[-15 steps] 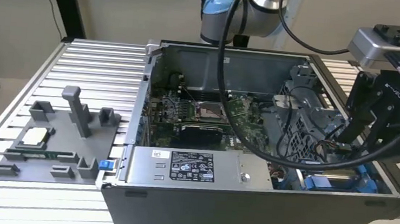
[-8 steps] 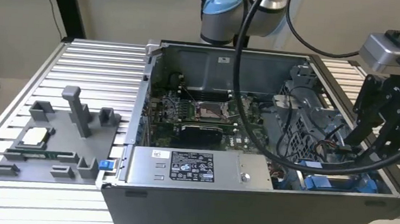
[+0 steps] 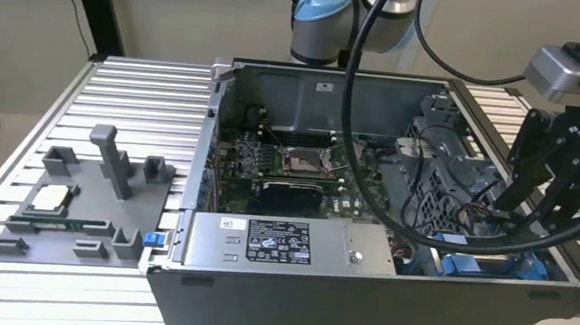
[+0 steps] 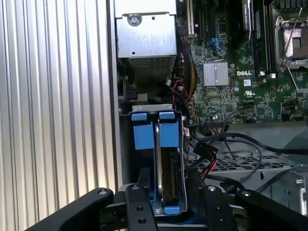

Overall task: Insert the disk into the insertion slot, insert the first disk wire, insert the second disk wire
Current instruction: 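Insert the first disk wire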

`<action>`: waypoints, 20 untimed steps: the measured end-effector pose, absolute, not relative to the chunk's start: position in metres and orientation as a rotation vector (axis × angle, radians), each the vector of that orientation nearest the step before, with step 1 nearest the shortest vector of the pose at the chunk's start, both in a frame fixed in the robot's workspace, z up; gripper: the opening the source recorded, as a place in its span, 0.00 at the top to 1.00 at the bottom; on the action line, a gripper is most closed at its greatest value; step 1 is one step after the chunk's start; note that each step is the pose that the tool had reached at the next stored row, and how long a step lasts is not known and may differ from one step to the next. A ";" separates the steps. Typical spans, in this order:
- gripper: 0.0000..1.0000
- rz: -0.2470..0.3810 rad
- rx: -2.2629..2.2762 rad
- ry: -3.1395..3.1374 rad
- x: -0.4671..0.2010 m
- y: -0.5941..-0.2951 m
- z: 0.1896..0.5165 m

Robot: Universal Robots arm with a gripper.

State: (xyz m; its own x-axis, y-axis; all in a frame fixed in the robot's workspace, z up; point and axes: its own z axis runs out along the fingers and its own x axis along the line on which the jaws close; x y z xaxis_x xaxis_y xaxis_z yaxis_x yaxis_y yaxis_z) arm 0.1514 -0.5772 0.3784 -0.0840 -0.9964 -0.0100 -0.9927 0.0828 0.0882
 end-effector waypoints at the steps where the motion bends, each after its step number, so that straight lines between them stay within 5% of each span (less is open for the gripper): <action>1: 0.00 -0.112 2.090 -2.273 0.152 -0.577 0.378; 20: 0.00 -0.158 2.109 -2.289 0.163 -0.561 0.362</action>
State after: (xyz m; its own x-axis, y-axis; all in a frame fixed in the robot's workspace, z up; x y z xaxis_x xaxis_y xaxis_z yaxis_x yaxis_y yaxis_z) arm 0.1632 -0.5608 0.3623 -0.0840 -0.9952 -0.0503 -0.9927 0.0791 0.0915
